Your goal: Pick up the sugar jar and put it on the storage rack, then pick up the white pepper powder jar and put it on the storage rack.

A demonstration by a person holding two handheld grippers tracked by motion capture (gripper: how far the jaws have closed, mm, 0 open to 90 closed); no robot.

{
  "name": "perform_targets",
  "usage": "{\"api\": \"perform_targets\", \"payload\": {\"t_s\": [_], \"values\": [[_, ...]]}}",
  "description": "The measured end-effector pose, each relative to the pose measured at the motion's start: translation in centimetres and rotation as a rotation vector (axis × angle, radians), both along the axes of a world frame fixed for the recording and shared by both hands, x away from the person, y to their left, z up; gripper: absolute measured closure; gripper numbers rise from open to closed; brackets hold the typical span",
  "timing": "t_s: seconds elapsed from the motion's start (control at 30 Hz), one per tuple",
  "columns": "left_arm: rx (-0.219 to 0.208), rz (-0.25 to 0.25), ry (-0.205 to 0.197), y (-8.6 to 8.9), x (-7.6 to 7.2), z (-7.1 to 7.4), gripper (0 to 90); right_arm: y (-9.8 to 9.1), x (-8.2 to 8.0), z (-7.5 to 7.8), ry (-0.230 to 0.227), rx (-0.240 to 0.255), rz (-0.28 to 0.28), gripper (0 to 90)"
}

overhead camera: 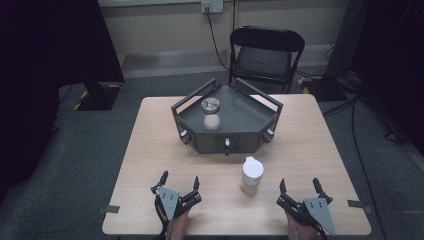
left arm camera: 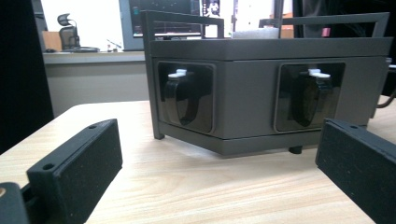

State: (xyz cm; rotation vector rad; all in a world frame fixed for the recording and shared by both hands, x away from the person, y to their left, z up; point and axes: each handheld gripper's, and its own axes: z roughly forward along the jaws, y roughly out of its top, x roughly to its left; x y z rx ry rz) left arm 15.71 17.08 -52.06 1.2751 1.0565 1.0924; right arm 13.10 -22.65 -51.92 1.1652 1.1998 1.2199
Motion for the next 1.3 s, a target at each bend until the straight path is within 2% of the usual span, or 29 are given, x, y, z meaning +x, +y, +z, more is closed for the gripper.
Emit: {"api": "perform_targets", "payload": {"t_s": [0.13, 0.6, 0.83, 0.97, 1.3], "values": [[-0.015, 0.003, -0.001, 0.1, 0.0, -0.1, 0.0, 0.0, 0.0, 0.0, 0.001, 0.000, 0.000, 0.5], [-0.015, 0.020, -0.001, -0.2, -0.1, -0.1, 0.0, -0.1, 0.0, 0.0, 0.001, 0.003, 0.005, 0.5], [-0.015, 0.023, -0.001, -0.2, -0.1, -0.1, 0.0, -0.6, 0.2, 0.6, 0.021, 0.029, 0.027, 0.0], [-0.015, 0.023, -0.001, -0.2, -0.1, -0.1, 0.0, -0.5, 0.2, 1.3, 0.010, 0.039, 0.050, 0.0], [-0.014, 0.024, -0.001, -0.2, -0.1, -0.1, 0.1, 0.9, 0.3, 4.1, -0.045, 0.016, 0.135, 0.0]]}}
